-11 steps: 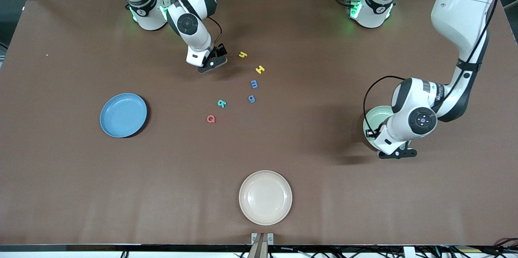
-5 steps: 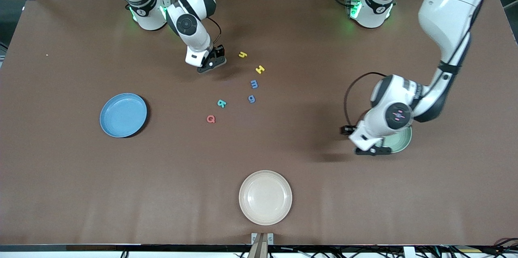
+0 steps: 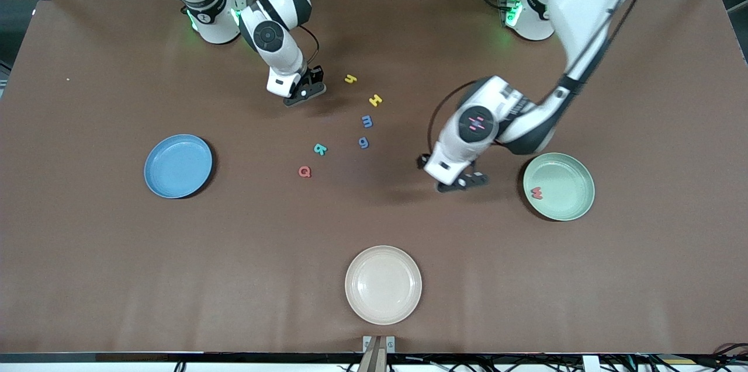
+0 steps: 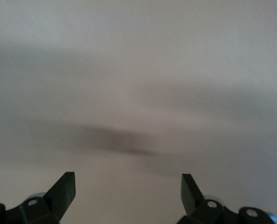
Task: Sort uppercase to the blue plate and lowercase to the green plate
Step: 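Place the pink w on the green plate while the right gripper grasps M, then carry the blue M to the blue plate while the left gripper grasps e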
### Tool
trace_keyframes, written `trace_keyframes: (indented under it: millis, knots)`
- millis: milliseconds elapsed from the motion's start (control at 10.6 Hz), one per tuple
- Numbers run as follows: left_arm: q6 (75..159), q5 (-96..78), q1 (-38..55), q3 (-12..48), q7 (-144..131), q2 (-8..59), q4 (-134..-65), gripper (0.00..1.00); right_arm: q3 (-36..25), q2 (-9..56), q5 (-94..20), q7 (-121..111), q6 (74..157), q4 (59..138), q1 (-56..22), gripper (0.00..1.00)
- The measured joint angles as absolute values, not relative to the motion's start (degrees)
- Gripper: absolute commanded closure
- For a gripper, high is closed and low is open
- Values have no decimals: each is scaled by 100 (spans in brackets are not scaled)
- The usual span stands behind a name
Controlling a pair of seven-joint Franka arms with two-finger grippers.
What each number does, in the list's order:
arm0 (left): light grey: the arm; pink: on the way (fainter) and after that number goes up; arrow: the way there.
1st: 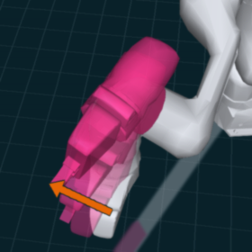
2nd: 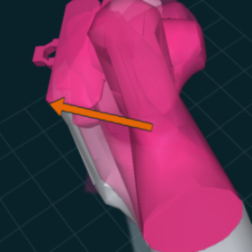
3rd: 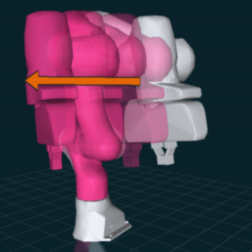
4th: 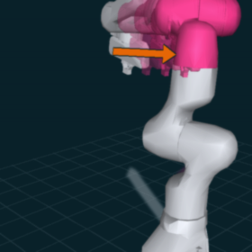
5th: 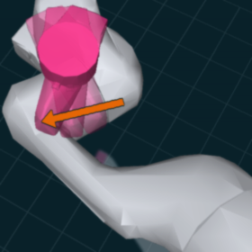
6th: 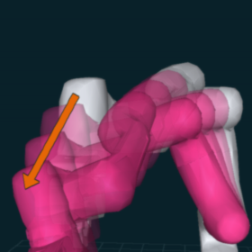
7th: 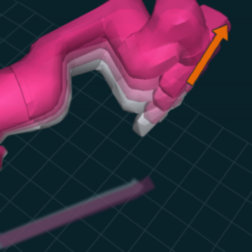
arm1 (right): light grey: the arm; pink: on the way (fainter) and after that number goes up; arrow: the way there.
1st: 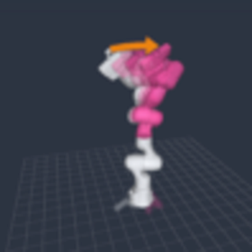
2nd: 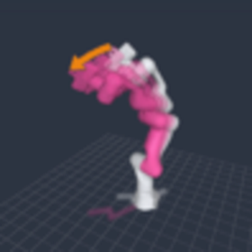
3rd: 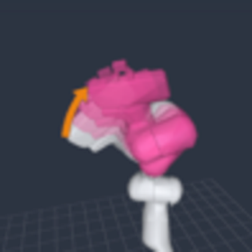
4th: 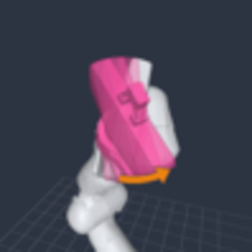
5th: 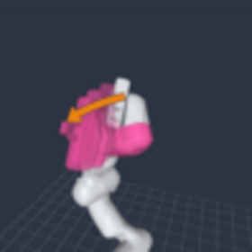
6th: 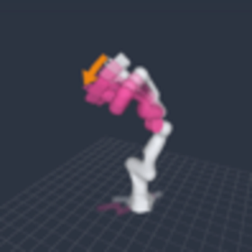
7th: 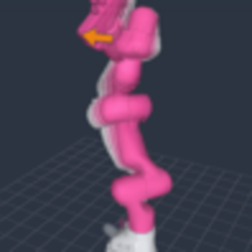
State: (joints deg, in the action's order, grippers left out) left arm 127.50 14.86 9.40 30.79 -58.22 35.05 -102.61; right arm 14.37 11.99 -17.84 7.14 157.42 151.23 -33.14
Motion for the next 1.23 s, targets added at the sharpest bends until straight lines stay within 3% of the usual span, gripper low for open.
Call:
trace_keyframes:
  millis: [660, 1225]
  knots:
    - [13271, 1571, 2484, 2882, -7951, 3917, -9959, 3, 1433, 1199, -1791, 714, 15689, 15107, -3297, 66]
    - [13271, 1581, 2865, 2712, -8592, 4062, -9839, 11, 640, 1112, -1793, -85, 14446, 14648, -3223, 67]
